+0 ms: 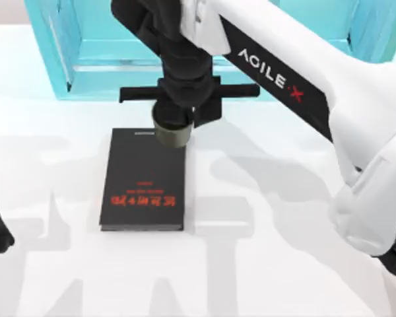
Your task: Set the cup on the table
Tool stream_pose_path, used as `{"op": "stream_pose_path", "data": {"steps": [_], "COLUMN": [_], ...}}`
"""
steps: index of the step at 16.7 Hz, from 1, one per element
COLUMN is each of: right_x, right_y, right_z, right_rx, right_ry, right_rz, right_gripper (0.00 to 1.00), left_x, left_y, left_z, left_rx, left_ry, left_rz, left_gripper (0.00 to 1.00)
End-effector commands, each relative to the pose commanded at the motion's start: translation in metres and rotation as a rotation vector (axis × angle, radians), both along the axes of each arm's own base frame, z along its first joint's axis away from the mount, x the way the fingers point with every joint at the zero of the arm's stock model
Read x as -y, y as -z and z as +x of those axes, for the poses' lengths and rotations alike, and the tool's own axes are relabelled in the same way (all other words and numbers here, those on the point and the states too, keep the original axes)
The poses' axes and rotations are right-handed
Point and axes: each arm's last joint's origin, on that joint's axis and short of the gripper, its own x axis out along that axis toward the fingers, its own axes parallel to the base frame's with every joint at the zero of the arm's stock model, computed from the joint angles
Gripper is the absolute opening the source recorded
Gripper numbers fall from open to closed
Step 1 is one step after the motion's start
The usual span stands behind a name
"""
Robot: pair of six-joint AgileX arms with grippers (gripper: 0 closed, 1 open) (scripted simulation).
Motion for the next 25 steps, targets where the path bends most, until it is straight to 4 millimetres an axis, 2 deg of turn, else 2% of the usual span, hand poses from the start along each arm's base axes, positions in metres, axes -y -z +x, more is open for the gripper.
{"op": "stream_pose_path", "data": {"steps": [6,9,16,25], "right_x": [0.091,0.121,0.122,0.118], "right_y": [-0.022,-0.028,-0.024,0.034], "right_z": [0.023,0.025,0.025,0.025], "right_rx": [-0.159,-0.212,-0.220,-0.219], "right_ry": [0.004,0.005,0.001,0.005], "right_rz": [-0.026,-0.022,-0.024,-0.020], "right_gripper": [0.00,0.00,0.00,0.00], "left_x": [0.000,0.000,0.000,0.000], "left_y": [0.000,0.000,0.000,0.000], "left_z": [0.000,0.000,0.000,0.000], "left_rx": [0.000,0.000,0.000,0.000], "left_ry": [0.000,0.000,0.000,0.000], "left_rz": [0.000,0.000,0.000,0.000], "left_gripper": [1.00,1.00,1.00,1.00]}}
